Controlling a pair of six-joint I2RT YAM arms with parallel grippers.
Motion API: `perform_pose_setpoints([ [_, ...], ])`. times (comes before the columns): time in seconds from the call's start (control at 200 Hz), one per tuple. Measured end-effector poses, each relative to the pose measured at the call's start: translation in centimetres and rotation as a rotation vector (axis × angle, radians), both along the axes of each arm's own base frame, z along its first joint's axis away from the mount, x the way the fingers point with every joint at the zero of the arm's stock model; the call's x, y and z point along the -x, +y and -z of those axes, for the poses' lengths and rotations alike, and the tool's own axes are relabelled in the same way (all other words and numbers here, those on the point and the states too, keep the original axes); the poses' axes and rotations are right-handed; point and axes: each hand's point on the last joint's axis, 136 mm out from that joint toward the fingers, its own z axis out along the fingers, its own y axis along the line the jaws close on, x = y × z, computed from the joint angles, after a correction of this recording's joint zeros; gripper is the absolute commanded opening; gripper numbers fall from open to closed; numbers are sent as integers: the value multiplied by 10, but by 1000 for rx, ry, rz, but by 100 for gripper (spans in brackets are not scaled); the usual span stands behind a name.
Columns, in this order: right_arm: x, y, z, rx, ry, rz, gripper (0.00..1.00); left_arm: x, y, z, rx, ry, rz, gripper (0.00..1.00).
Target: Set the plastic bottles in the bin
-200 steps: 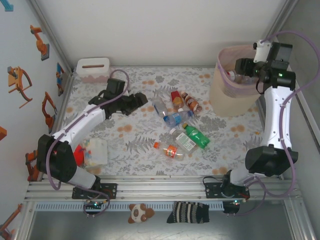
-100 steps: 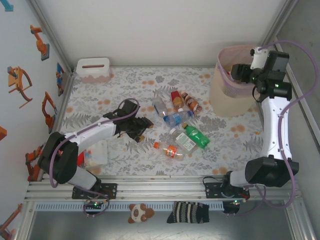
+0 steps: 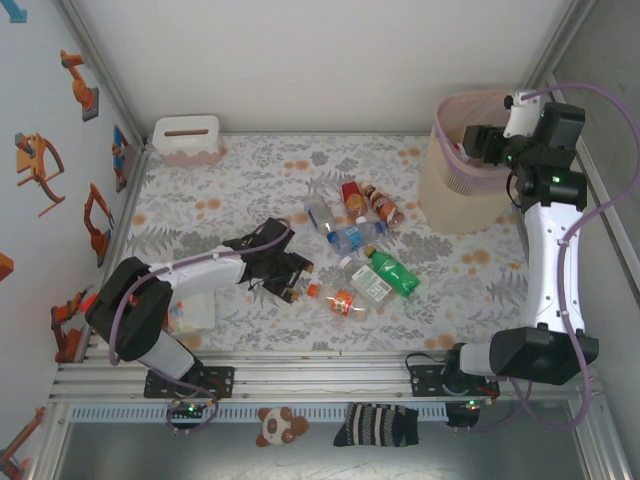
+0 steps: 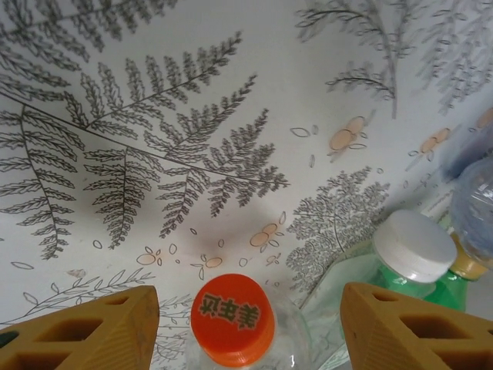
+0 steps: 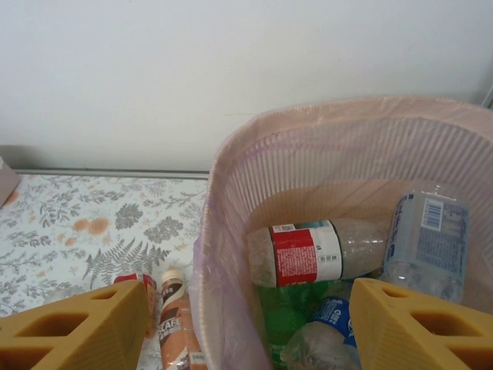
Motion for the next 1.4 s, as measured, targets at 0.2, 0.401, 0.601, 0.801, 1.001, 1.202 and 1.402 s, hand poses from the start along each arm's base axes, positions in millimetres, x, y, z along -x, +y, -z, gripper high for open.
perform_pose_setpoints([
  [0.2,0,1,0,-2,-1,-3,68,3,-12,16,35,50,-39,58],
  [0.401,0,1,0,-1,-1,-3,68,-1,-22,21,78,68,-67,49],
  [0.601,2,1,-2,-1,-6,-3,68,-4,-27,19,102,66,-82,43],
  [0.801,3,2,-4,-1,-10,-7,68,-4,-29,19,111,70,-80,45],
  [1.001,3,2,-4,-3,-10,-10,68,-1,-30,25,106,95,-72,42],
  [1.202,3,2,-4,-3,-10,-10,68,-1,-31,25,107,95,-69,34],
  [1.402,3,2,-4,-4,-10,-10,68,-1,-31,25,106,94,-69,29],
])
